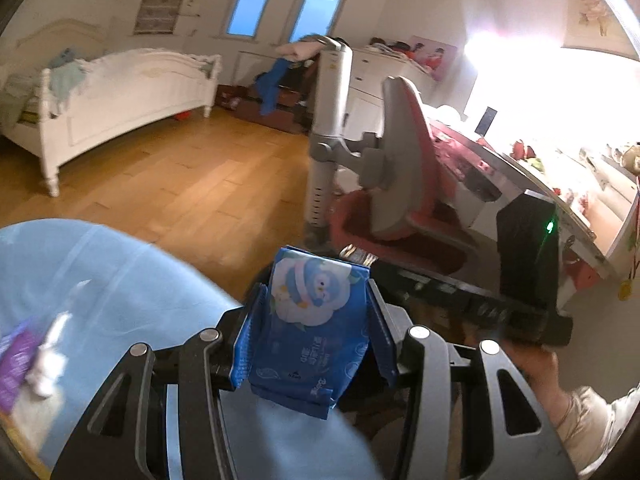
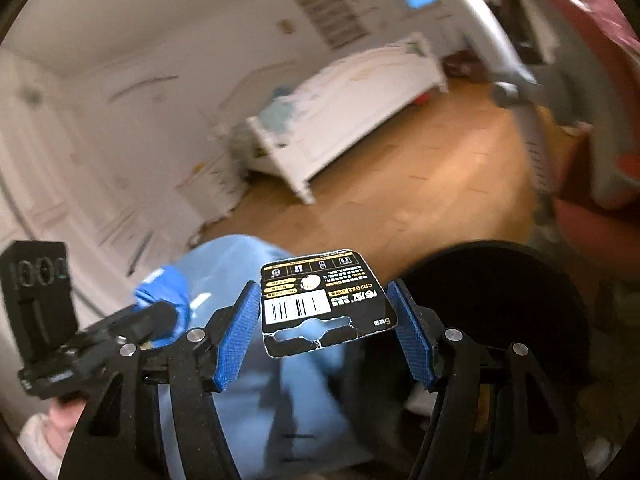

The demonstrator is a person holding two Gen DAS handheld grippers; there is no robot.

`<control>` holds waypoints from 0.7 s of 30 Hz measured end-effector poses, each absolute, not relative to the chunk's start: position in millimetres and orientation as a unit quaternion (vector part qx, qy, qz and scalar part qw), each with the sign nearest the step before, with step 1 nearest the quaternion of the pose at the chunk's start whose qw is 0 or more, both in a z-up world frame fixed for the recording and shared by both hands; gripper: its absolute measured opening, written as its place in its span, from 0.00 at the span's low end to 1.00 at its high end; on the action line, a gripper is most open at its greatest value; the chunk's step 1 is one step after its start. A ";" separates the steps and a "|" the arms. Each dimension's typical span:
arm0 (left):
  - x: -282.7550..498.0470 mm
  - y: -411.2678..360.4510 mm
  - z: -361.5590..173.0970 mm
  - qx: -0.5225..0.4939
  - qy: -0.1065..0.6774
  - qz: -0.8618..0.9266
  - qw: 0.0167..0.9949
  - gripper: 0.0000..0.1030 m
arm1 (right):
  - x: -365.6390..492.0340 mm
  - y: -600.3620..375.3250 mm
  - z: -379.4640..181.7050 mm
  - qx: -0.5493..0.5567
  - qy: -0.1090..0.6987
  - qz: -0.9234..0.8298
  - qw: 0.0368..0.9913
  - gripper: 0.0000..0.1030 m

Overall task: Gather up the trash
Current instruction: 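Carry the tissue pack and black card over the bin and release both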

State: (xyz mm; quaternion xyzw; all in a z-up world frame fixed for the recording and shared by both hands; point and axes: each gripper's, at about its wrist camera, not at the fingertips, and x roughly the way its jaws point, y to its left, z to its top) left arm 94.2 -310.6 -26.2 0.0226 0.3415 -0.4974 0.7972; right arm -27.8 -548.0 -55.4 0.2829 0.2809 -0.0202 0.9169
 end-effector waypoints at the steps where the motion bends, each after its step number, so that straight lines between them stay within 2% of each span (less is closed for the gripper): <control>1: 93.8 -320.9 -28.0 0.022 0.344 -0.504 0.792 0.46 | -30.4 -552.9 -60.1 0.289 0.284 -0.031 0.914 0.63; 8: 86.2 -375.5 -40.9 0.034 0.367 -0.531 0.763 0.46 | -49.8 -576.2 -89.7 0.318 0.300 -0.069 0.897 0.63; 21: 85.2 -407.8 -55.4 0.055 0.389 -0.532 0.750 0.47 | -51.8 -598.3 -122.6 0.347 0.323 -0.085 0.877 0.64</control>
